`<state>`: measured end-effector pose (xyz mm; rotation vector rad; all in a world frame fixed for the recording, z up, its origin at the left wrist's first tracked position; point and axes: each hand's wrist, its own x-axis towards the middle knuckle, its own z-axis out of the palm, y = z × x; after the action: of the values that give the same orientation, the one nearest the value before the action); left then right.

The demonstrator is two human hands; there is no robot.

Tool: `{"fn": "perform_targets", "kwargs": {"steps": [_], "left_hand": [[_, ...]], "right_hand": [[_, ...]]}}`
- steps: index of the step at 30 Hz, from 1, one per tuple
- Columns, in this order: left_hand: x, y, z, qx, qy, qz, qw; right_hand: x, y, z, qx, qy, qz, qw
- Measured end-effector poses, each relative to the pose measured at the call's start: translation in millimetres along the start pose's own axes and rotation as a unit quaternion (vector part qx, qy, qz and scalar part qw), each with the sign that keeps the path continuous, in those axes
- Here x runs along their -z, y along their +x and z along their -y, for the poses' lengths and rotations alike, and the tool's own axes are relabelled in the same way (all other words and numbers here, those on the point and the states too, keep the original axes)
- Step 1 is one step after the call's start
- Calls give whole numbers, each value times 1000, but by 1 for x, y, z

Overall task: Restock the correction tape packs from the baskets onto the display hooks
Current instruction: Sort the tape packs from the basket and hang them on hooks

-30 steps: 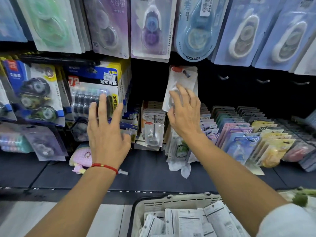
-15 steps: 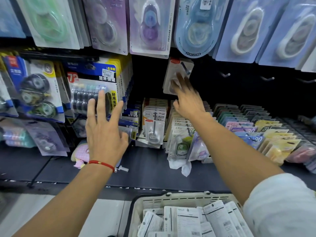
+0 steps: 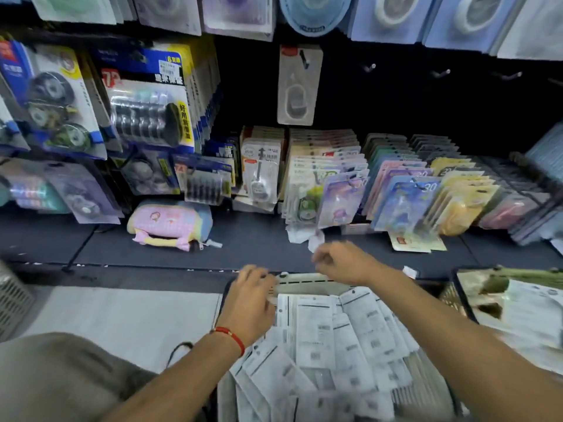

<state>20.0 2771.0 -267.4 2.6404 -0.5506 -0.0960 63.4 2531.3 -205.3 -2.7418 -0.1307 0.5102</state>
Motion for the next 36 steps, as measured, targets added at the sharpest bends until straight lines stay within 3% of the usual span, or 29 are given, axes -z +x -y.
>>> {"fn": "perform_targets", "kwargs": {"steps": [3, 5, 7, 10, 14, 15, 17, 19, 20, 21, 22, 24, 25, 27, 29, 32, 34, 36], "left_hand": [[-50, -28, 9, 46, -33, 99, 994], [-71, -41, 9, 97, -63, 138, 984], [-86, -48, 3, 134, -93, 161, 973], [-101, -51, -9, 165, -137, 164, 963], [-107, -49, -31, 212, -197, 89, 953], [-107, -46, -37, 226, -234, 72, 943], [-104, -39, -46, 267, -364, 75, 889], [-103, -32, -48, 307, -460, 44, 832], [-103, -31, -45, 326, -468, 10, 821], [-103, -32, -42, 343, -468, -22, 814], [-104, -34, -38, 357, -471, -40, 806], [-107, -38, -32, 372, -484, -42, 791], [-107, -40, -31, 375, -492, -39, 785], [-108, -40, -29, 374, -508, -41, 775], [-109, -39, -27, 372, -514, -39, 772], [-109, -36, -29, 368, -512, -34, 775], [-110, -35, -32, 360, -515, -26, 778], [-110, -32, -37, 370, -536, -20, 758]], "right_hand": [[-61, -25, -24, -68, -85, 158, 981], [-106, -37, -35, -141, -99, 179, 969], [-146, -43, -36, -198, -48, 128, 970], [-190, -47, -25, -231, 131, 20, 964], [-211, -60, -11, -206, 339, -131, 909], [-206, -64, -7, -180, 372, -136, 900], [-192, -68, -2, -126, 449, -113, 878], [-177, -69, -2, -107, 544, -51, 831], [-173, -69, -6, -100, 571, -33, 814], [-171, -69, -9, -104, 552, -38, 826], [-171, -68, -15, -116, 486, -67, 863], [-182, -67, -30, -174, 195, -94, 961], [-188, -70, -34, -204, 79, -62, 974], [-202, -75, -39, -237, -5, 11, 972], [-209, -79, -40, -214, -26, 21, 976], [-193, -77, -40, -220, 67, -96, 968], [-176, -77, -41, -247, 152, -186, 939], [-162, -79, -39, -247, 283, -260, 890]]}}
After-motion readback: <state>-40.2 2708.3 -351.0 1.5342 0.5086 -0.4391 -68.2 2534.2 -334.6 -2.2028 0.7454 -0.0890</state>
